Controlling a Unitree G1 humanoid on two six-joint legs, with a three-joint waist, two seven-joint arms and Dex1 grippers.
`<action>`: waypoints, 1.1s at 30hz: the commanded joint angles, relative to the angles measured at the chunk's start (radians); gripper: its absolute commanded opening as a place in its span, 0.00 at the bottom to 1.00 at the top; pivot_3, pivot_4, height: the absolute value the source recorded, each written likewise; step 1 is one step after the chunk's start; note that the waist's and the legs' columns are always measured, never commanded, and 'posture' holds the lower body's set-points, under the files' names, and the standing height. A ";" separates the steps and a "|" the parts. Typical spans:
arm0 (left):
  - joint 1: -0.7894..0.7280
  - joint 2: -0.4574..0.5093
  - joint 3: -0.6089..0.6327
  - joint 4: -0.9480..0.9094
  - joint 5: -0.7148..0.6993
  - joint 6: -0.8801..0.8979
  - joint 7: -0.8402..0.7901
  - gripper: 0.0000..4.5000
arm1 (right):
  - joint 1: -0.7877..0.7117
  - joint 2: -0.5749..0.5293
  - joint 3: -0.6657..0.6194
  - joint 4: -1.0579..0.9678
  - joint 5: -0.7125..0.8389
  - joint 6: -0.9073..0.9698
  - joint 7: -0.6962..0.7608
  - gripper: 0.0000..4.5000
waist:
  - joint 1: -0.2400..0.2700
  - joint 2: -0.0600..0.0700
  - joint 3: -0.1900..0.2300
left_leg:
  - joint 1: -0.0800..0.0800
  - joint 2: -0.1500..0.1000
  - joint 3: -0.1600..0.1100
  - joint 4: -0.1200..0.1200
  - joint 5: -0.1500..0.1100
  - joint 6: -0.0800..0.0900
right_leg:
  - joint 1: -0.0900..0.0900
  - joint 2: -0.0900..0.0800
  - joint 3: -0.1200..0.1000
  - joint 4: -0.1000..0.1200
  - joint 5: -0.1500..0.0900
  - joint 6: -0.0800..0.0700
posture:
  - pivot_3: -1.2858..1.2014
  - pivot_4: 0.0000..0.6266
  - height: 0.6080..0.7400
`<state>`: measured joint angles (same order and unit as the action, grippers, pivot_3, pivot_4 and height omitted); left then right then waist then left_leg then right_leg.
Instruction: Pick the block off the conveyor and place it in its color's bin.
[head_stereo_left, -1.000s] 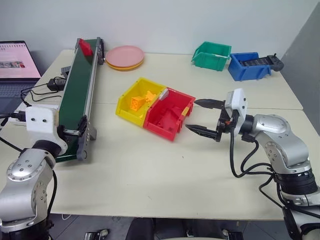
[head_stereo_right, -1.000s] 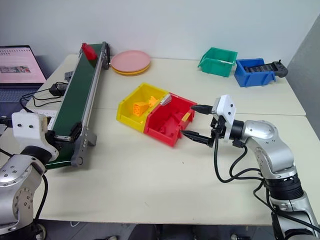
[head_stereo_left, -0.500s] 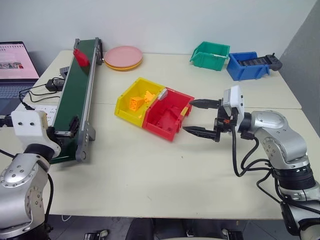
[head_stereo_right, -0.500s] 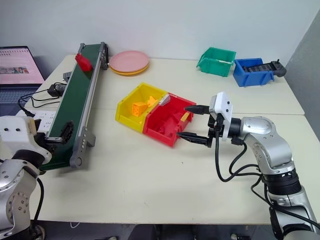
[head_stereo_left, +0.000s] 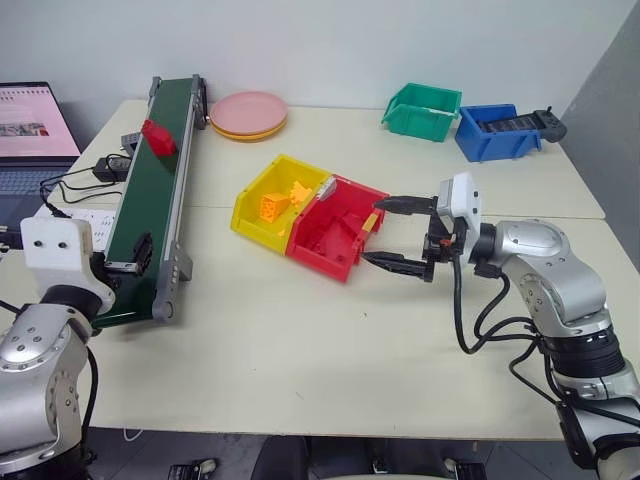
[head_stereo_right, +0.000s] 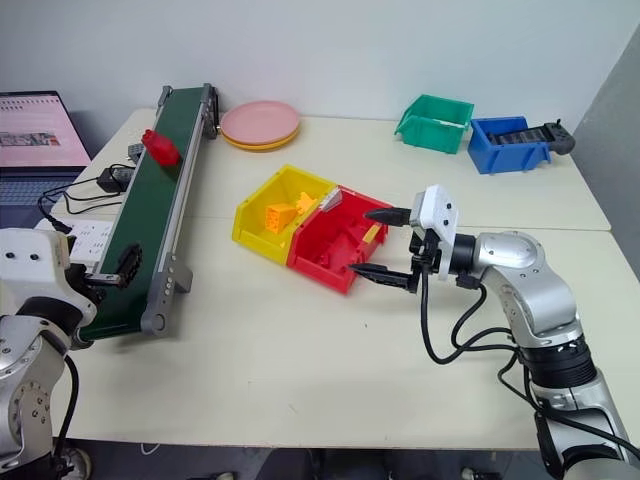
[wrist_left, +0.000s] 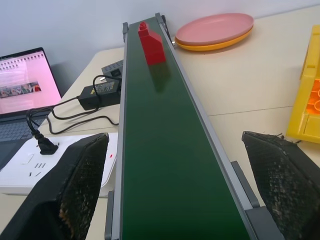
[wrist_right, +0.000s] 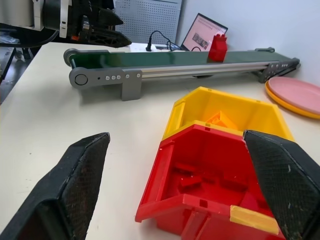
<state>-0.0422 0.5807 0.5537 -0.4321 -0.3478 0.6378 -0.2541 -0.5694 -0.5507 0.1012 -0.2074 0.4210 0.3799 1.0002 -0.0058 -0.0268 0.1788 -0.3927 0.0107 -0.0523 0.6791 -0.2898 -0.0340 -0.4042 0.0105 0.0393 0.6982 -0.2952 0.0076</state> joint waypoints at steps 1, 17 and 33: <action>-0.046 0.015 -0.002 0.007 -0.010 0.007 -0.001 0.99 | -0.020 -0.001 -0.005 -0.041 0.005 -0.030 0.013 1.00 | 0.000 0.000 0.000 | 0.000 0.000 0.000 0.000 0.000 0.000 | 0.000 0.000 0.000 0.000 0.000 0.000 | 0.52 0.24 1.00; -0.110 0.002 0.001 0.069 -0.058 0.103 0.012 0.99 | -0.004 -0.018 0.002 -0.072 0.005 -0.005 0.018 1.00 | 0.000 0.000 0.000 | 0.000 0.000 0.000 0.000 0.000 0.000 | 0.000 0.000 0.000 0.000 0.000 0.000 | 0.52 0.24 1.00; -0.118 -0.010 0.016 0.115 -0.072 0.164 0.059 0.91 | 0.003 -0.033 0.002 -0.085 0.006 0.005 0.018 1.00 | 0.000 0.000 0.000 | 0.000 0.000 0.000 0.000 0.000 0.000 | 0.000 0.000 0.000 0.000 0.000 0.000 | 0.52 0.24 1.00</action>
<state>-0.1579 0.5729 0.5361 -0.3062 -0.4179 0.7969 -0.2146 -0.5664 -0.5726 0.1171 -0.2554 0.4169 0.3880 1.0109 -0.0058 -0.0269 0.1787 -0.3929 0.0107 -0.0525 0.6789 -0.2898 -0.0341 -0.4045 0.0104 0.0393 0.6980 -0.2952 0.0077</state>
